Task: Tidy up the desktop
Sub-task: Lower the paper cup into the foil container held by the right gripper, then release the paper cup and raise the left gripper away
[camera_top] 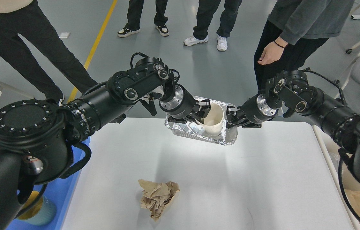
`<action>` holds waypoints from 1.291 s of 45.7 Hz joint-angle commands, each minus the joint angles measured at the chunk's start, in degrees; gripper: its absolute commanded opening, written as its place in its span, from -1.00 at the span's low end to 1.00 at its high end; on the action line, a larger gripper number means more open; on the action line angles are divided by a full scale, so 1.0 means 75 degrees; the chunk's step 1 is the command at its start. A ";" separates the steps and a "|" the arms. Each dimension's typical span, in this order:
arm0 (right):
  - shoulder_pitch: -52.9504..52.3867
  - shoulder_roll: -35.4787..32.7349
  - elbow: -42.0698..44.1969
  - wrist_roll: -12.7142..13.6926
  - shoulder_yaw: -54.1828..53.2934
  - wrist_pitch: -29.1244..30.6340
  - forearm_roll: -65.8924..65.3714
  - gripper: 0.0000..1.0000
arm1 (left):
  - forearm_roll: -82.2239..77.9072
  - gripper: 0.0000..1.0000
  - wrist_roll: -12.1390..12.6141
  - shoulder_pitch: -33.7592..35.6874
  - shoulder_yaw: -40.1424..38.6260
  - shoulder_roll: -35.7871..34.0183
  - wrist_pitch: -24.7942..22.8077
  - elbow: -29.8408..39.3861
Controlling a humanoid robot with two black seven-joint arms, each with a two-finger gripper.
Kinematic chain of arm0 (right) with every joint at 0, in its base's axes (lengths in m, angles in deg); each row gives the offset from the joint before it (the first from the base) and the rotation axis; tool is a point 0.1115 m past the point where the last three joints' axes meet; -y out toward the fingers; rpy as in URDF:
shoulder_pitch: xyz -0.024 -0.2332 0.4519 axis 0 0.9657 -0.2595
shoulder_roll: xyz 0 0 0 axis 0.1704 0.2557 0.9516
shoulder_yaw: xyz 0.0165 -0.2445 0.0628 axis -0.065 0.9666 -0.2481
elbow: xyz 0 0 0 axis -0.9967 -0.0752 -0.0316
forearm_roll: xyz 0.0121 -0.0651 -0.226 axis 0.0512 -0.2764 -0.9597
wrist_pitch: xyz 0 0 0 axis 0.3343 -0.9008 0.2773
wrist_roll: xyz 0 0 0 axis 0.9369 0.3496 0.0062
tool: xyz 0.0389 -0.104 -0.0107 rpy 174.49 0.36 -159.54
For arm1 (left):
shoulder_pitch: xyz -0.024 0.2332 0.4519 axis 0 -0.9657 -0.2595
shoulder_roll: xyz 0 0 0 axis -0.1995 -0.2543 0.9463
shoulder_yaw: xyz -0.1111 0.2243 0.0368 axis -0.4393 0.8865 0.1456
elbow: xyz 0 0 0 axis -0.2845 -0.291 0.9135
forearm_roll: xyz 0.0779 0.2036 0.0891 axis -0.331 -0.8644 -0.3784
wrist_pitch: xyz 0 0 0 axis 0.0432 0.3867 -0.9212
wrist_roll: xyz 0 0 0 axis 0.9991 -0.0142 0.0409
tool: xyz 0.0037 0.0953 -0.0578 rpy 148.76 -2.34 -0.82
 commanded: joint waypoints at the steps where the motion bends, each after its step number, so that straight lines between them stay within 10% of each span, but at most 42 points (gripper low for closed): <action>1: 0.0024 -0.0012 0.0000 -0.0002 -0.0011 -0.0004 0.0000 -1.00 | -0.0005 0.02 -0.0098 -0.0017 -0.0001 0.0029 0.0151 -0.0009; 13: 0.0129 0.0011 0.0000 -0.0002 -0.0058 -0.0121 0.0000 -1.00 | 0.0112 0.90 -0.0134 -0.0005 -0.0141 0.0029 0.0433 -0.0033; 45: 0.0258 -0.0012 0.0000 -0.0014 -0.0140 -0.0168 0.0023 -1.00 | 0.0194 0.93 -0.0228 0.0604 -0.1078 0.0064 0.0737 -0.0021; 59: 0.0258 -0.0012 0.0000 -0.0014 -0.0199 -0.0168 0.0035 -1.00 | 0.0441 0.94 -0.0298 0.0733 -0.1711 0.0111 0.2097 0.0014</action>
